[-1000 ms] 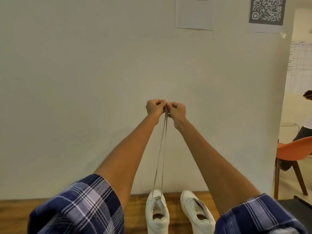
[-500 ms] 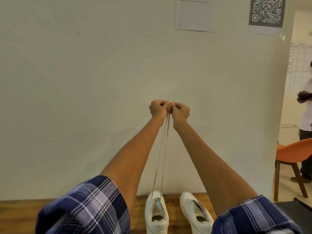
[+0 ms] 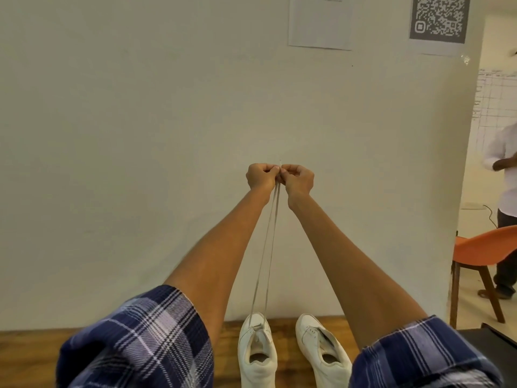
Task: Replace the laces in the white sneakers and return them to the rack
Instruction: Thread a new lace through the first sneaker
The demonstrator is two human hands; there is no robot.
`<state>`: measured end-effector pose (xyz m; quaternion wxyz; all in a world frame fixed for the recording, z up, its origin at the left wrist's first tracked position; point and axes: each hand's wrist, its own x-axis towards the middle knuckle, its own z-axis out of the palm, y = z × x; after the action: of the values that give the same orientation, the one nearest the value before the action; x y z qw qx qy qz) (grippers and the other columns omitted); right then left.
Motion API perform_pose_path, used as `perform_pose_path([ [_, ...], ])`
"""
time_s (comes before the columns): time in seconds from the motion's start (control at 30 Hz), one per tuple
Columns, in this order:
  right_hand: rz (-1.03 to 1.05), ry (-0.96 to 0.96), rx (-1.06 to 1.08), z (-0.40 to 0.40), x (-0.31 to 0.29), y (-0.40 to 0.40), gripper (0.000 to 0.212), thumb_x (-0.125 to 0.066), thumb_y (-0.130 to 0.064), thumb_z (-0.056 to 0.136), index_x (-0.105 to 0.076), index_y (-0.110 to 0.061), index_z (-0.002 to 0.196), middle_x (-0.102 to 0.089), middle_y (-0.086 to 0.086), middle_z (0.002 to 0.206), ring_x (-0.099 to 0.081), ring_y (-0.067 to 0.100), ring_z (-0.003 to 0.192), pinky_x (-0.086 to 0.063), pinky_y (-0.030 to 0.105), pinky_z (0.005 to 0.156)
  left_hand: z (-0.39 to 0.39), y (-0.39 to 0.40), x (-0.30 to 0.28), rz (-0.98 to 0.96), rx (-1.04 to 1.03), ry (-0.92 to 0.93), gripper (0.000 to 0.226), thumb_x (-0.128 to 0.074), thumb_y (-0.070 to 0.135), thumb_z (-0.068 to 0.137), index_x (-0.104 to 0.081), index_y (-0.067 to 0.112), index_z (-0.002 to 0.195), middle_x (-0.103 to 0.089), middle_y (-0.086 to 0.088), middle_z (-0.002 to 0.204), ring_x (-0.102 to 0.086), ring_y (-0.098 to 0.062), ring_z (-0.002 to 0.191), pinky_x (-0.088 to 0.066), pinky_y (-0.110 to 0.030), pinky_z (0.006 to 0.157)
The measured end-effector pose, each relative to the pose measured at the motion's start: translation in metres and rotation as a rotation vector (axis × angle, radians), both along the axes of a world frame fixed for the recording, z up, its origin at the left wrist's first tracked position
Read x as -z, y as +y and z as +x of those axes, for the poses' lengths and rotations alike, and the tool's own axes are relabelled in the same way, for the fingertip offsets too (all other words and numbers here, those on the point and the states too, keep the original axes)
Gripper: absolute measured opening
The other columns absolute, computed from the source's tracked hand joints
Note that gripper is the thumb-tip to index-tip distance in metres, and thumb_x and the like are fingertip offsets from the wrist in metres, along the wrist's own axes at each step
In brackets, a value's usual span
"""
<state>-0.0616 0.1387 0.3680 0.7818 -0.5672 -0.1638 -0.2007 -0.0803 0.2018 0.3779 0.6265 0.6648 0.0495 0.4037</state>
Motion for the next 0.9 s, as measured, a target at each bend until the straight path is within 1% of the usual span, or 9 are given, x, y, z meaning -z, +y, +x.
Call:
perform_pose_path([
  [0.1,0.034,0.011,0.002,-0.0014,-0.0001,-0.0011,0.005,-0.063,0.002,0.086,-0.063,-0.002,0.089,-0.062,0.006,0.075,-0.062,0.015,0.063,-0.053,0.013,0.057,-0.0024,-0.0011,-0.0019,0.015,-0.003,0.007,0.010,-0.061,0.002,0.088,-0.069,-0.005,0.090,-0.061,-0.005,0.068,-0.065,-0.025,0.076,-0.057,-0.036,0.081],
  [0.23,0.066,0.027,0.007,-0.0012,0.0012,-0.0004,0.007,-0.065,0.001,0.085,-0.062,-0.005,0.087,-0.063,0.007,0.076,-0.062,0.014,0.062,-0.053,0.014,0.058,-0.0034,-0.0022,-0.0020,0.012,-0.008,0.020,0.010,-0.061,0.002,0.087,-0.068,-0.005,0.090,-0.061,-0.004,0.066,-0.064,-0.025,0.074,-0.057,-0.036,0.080],
  [0.3,0.084,0.028,0.012,-0.0011,0.0010,0.0001,0.008,-0.066,0.000,0.085,-0.061,-0.004,0.089,-0.062,0.005,0.075,-0.061,0.013,0.061,-0.053,0.014,0.057,-0.0025,-0.0024,-0.0021,0.002,-0.003,0.015,0.011,-0.061,0.002,0.087,-0.068,-0.006,0.091,-0.063,-0.009,0.072,-0.065,-0.025,0.074,-0.057,-0.035,0.079],
  [0.4,0.134,0.036,0.037,-0.0019,0.0020,0.0015,0.011,-0.066,0.000,0.084,-0.061,-0.002,0.093,-0.059,0.001,0.071,-0.059,0.009,0.059,-0.050,0.011,0.054,-0.0012,-0.0042,-0.0015,-0.013,-0.004,0.011,0.012,-0.061,0.001,0.088,-0.068,-0.006,0.094,-0.068,-0.017,0.086,-0.065,-0.025,0.076,-0.057,-0.035,0.080],
  [0.47,0.163,0.044,0.043,-0.0030,0.0032,0.0025,0.011,-0.066,0.001,0.084,-0.060,-0.003,0.092,-0.059,0.000,0.070,-0.058,0.008,0.059,-0.050,0.010,0.054,-0.0010,-0.0061,-0.0010,-0.031,-0.013,0.011,0.012,-0.061,0.002,0.088,-0.069,-0.005,0.095,-0.069,-0.018,0.091,-0.066,-0.025,0.078,-0.057,-0.035,0.081],
  [0.63,0.168,0.047,0.048,-0.0013,0.0046,0.0029,0.012,-0.068,0.000,0.082,-0.060,-0.005,0.089,-0.060,0.000,0.071,-0.060,0.009,0.061,-0.051,0.014,0.060,-0.0017,-0.0067,0.0003,-0.071,0.007,0.002,0.013,-0.062,0.001,0.087,-0.068,-0.006,0.097,-0.069,-0.019,0.094,-0.066,-0.025,0.079,-0.057,-0.033,0.081],
  [0.8,0.144,0.039,0.042,-0.0007,0.0049,0.0021,0.012,-0.068,0.000,0.082,-0.060,-0.004,0.090,-0.060,-0.001,0.070,-0.059,0.007,0.061,-0.051,0.013,0.059,-0.0027,-0.0073,0.0006,-0.087,0.005,0.006,0.013,-0.062,0.001,0.087,-0.068,-0.005,0.097,-0.069,-0.019,0.094,-0.066,-0.025,0.078,-0.057,-0.033,0.080],
  [0.9,0.149,0.031,0.030,-0.0021,0.0054,0.0019,0.012,-0.067,0.001,0.083,-0.059,-0.006,0.089,-0.059,-0.001,0.070,-0.059,0.008,0.061,-0.050,0.013,0.059,-0.0038,-0.0078,0.0022,-0.080,0.009,0.003,0.012,-0.059,0.002,0.089,-0.068,-0.004,0.094,-0.069,-0.019,0.095,-0.067,-0.027,0.081,-0.057,-0.034,0.081],
])
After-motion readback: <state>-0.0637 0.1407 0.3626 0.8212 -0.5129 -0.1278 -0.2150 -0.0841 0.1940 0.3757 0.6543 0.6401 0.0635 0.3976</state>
